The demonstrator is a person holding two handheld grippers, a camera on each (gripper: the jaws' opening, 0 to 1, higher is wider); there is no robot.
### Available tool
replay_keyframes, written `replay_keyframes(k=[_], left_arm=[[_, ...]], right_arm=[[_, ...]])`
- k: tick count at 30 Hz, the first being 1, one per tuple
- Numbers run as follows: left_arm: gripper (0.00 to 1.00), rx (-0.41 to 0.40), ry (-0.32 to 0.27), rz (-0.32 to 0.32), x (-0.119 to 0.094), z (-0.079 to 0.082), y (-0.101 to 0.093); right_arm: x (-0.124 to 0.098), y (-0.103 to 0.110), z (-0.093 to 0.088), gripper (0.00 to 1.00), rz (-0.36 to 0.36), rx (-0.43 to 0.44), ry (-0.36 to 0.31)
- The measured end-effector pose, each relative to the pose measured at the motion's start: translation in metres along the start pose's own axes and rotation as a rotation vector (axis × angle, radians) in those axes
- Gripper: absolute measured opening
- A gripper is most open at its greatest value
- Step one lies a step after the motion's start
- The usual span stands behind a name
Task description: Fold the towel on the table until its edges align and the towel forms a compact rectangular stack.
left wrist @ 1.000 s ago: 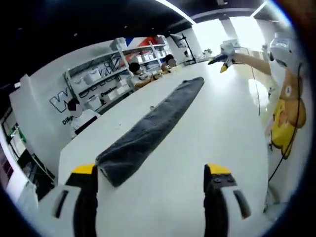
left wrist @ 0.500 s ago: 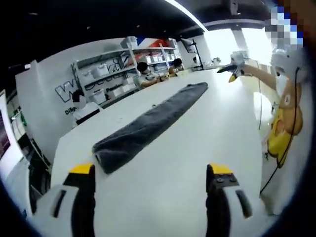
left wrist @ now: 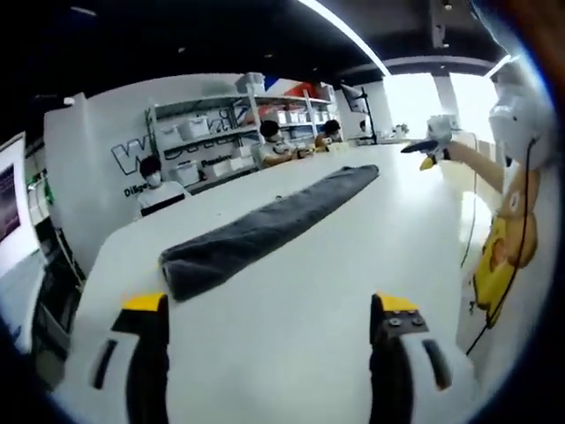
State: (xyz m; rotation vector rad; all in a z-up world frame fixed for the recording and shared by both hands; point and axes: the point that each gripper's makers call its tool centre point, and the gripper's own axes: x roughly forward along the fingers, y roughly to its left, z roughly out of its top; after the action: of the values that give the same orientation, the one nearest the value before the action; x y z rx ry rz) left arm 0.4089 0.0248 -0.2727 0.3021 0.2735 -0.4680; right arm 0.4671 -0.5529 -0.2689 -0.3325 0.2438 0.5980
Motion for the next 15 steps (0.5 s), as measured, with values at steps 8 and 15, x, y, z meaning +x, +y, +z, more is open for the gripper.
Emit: replay_keyframes(k=[8,15], left_arm=[[0.99,-0.048,0.002,0.018,-0.004,-0.009,-0.007],[0.99,-0.072,-0.008,0.023,-0.002,-0.006,-0.015]], right_arm=[[-0.003,0.005,-0.003,0.97,-0.065,0.068,-0.019],[-0.002,0.029,-0.011,0.99,-0.067,0.110,0.031]])
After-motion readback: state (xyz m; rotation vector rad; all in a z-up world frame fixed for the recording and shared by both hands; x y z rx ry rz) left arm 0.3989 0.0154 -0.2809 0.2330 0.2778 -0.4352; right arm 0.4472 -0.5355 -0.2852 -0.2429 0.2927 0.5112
